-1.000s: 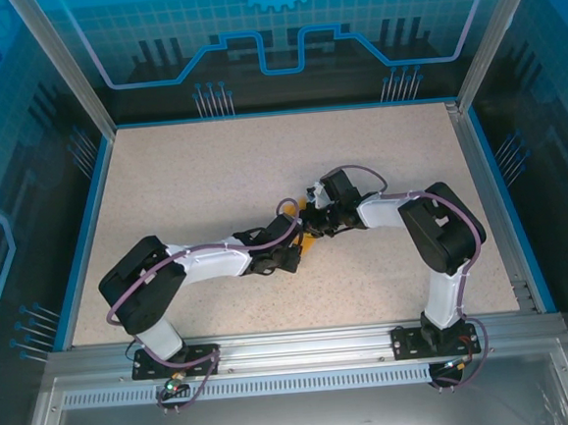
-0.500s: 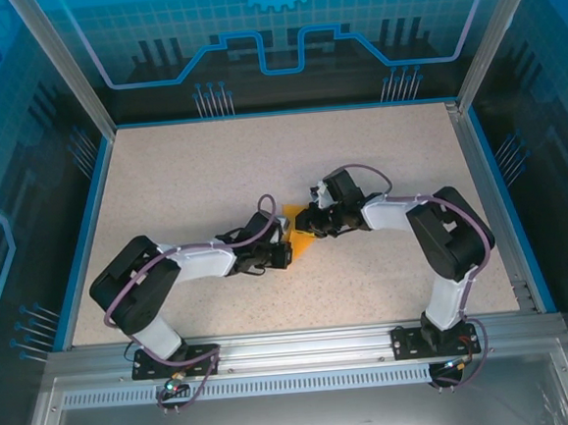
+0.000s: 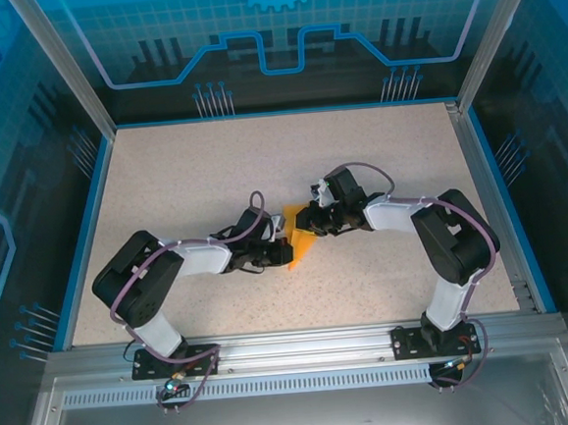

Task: Fold a paper plane with a square sheet of paper (pick it up from the middle)
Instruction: Fourth fold the wing at the center of the table.

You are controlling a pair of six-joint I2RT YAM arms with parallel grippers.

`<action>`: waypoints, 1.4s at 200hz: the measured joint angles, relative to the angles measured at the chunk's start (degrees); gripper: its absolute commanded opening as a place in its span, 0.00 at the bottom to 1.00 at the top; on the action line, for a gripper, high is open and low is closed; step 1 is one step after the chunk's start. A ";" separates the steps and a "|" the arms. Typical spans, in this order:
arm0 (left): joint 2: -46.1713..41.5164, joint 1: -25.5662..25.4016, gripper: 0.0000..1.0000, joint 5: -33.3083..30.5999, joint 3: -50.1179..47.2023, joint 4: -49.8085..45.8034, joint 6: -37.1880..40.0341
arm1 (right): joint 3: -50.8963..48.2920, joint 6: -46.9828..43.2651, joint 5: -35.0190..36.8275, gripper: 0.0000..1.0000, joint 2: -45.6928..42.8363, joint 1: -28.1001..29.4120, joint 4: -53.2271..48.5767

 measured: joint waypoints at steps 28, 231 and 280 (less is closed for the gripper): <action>-0.04 0.31 0.01 0.52 -1.60 2.10 -1.99 | 0.37 0.02 -0.04 0.18 1.40 0.00 0.42; -0.46 1.38 0.00 1.44 -6.21 10.60 -12.50 | 2.69 -1.55 1.60 0.17 2.56 -0.04 -2.12; -0.61 1.38 0.00 1.27 -6.34 10.49 -12.17 | 2.69 -2.64 5.88 0.13 1.92 -0.17 -5.27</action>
